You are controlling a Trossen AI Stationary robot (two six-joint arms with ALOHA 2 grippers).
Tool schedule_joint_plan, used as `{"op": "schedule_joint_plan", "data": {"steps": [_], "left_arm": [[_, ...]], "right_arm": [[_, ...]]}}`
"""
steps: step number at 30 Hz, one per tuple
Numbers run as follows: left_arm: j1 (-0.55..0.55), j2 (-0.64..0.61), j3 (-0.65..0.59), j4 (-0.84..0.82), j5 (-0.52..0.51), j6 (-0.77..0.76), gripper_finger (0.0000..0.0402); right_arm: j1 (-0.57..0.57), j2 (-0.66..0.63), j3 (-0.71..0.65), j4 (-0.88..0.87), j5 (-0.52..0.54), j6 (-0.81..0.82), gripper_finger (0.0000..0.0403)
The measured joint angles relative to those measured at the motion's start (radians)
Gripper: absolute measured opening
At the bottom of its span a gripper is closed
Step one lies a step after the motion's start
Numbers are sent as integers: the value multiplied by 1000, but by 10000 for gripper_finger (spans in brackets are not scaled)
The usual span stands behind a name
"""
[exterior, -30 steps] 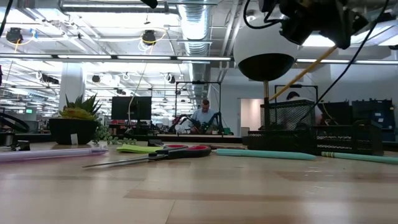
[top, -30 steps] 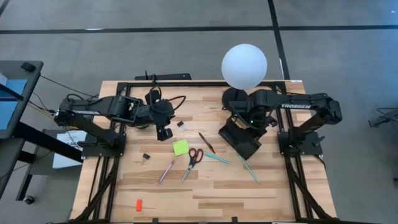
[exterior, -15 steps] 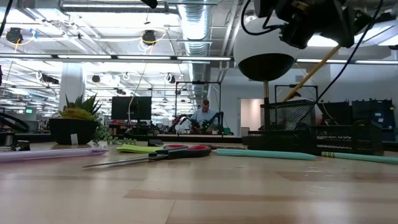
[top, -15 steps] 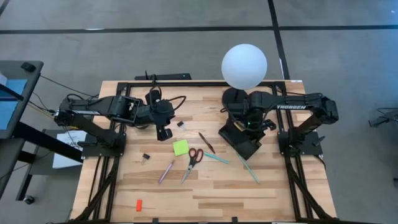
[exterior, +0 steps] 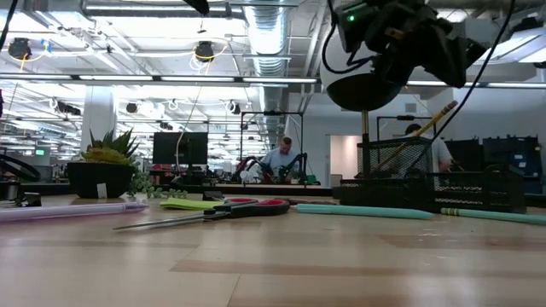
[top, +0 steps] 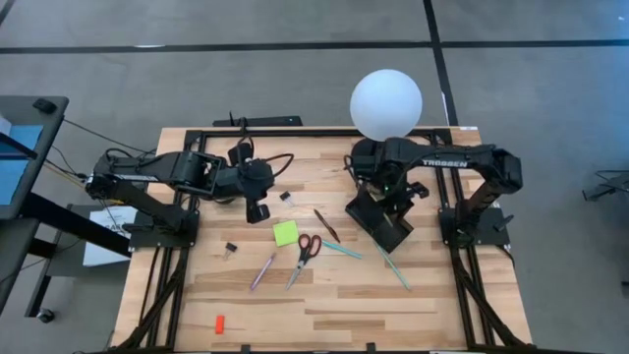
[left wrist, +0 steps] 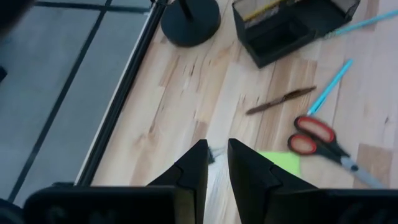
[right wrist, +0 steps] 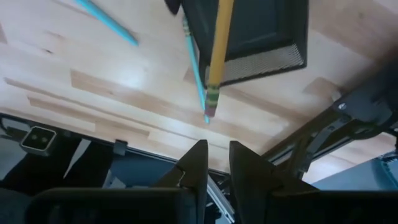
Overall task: Pick and place office supplies into organizer
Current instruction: Put the yellow pencil into the black desk organizer
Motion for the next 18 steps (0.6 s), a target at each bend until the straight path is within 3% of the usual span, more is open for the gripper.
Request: {"op": "schedule_joint_plan", "data": {"steps": [11,18], "left_arm": [[0,0,0,-41,-26,-1,57],[0,-1,38,-9,-69,-9,57]], "right_arm": [[-80,-27,83,-3,-3,-197,63],[-3,-134,146,0,290,-153,28]]}}
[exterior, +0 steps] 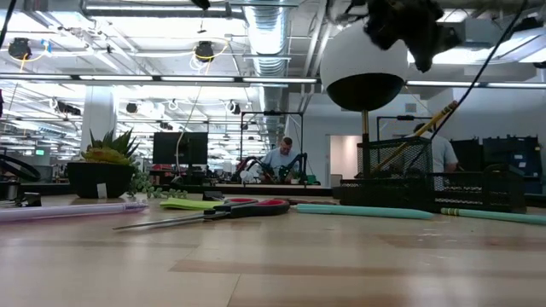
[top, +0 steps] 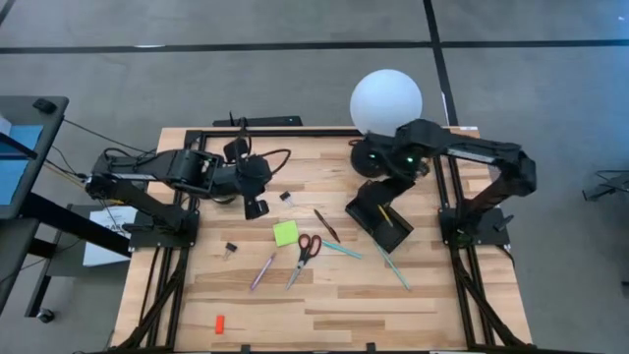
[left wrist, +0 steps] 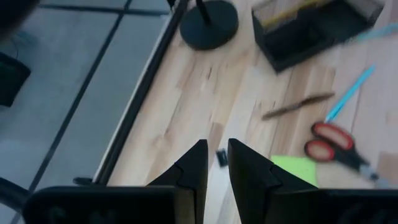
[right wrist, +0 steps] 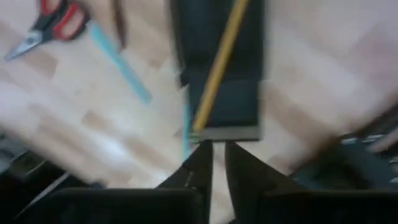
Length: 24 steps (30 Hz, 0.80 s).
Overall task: Pick and place office supplies into organizer
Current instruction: Put the yellow pencil into the black desk organizer
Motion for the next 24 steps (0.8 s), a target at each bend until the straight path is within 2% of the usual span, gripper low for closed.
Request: {"op": "schedule_joint_plan", "data": {"steps": [2,4,8,12,14,16,20,24], "left_arm": [[2,0,16,35,-4,11,57],[3,2,41,49,-4,25,55],[7,0,87,87,-61,48,37],[24,0,121,100,-118,54,12],[36,0,132,101,-126,54,3],[48,1,138,109,-126,52,2],[58,1,139,120,-126,44,3],[61,1,139,118,-107,27,1]], "right_arm": [[61,-51,0,1,90,55,8],[139,-118,-9,4,183,153,6],[344,-263,-67,30,416,445,2],[598,-410,-217,124,701,758,2],[712,-460,-317,226,867,832,1],[789,-474,-414,357,976,848,1],[863,-391,-538,532,985,867,1],[914,-244,-555,596,944,879,0]]}}
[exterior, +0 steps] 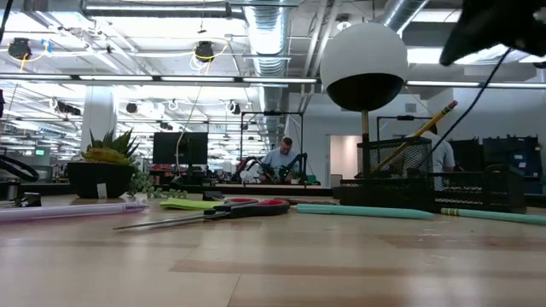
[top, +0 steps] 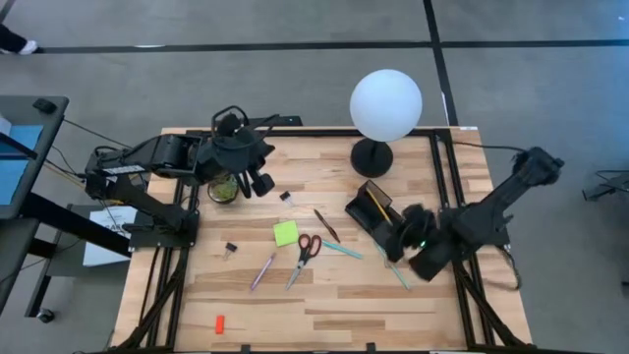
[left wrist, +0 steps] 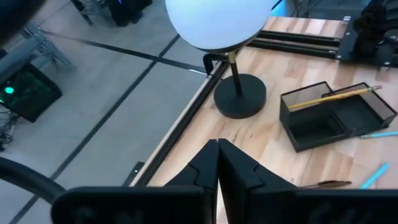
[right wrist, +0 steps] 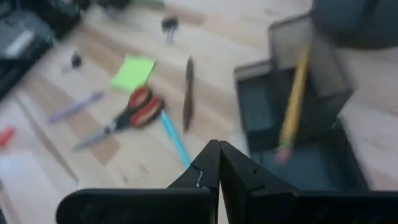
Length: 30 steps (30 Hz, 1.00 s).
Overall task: Pick and place office supplies into organizer
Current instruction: Put the yellow pencil into the black desk organizer
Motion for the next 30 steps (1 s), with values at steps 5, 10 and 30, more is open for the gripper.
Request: {"op": "schedule_joint_plan", "data": {"steps": [5,10,30], "left_arm": [[0,0,0,0,15,-28,1],[0,0,0,0,15,-29,0],[0,0,0,43,16,-52,0]], "right_arm": [[96,103,2,65,-53,87,0],[116,214,2,-119,-83,368,0],[-54,236,2,-248,-16,364,0]]}}
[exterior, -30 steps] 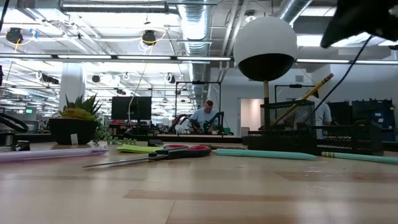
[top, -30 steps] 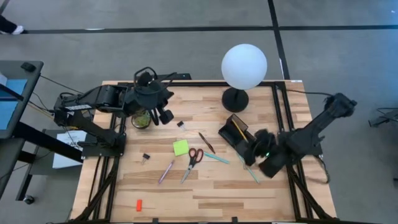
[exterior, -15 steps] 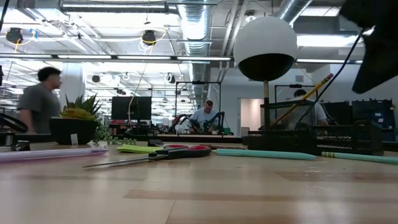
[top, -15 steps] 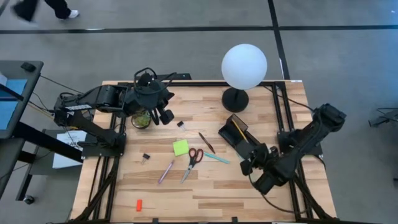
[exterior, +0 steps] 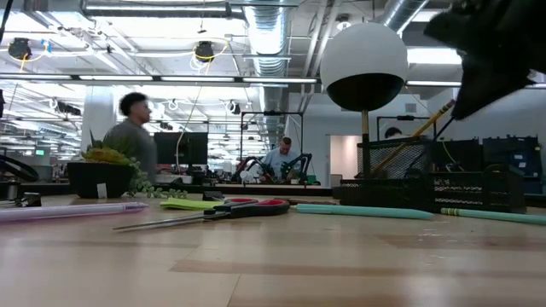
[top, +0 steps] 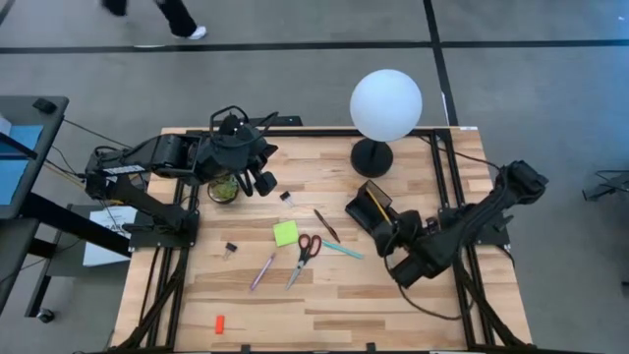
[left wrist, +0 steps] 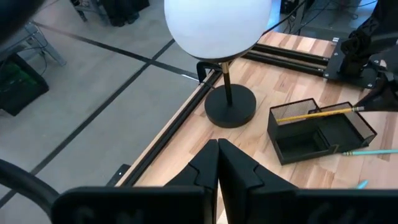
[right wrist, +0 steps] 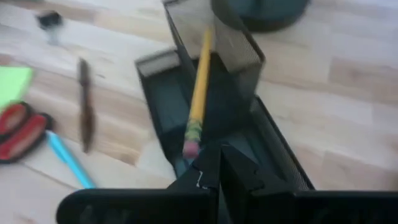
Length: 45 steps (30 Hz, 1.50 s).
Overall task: Pick and place office supplies into organizer
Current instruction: Put the yellow pencil into the black desk organizer
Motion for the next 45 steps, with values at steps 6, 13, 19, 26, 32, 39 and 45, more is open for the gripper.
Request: {"op": "schedule_joint_plan", "data": {"steps": [6,13,19,26,32,39,45], "left_arm": [[0,0,0,1,0,1,0],[0,0,0,1,0,4,0],[0,0,0,0,2,1,0],[0,0,-1,-1,7,1,0],[0,0,-1,0,1,24,0],[0,0,-1,-1,-2,34,0],[0,0,-1,-1,-3,35,0]], "right_arm": [[-26,-105,0,-61,25,-57,0],[-62,-243,0,-51,67,-155,0],[7,-289,1,224,2,-315,0],[75,-116,0,236,-134,-185,0],[86,-22,0,55,-117,18,0],[32,-29,0,-5,-84,73,0],[-40,-30,0,20,-83,-39,0]]}}
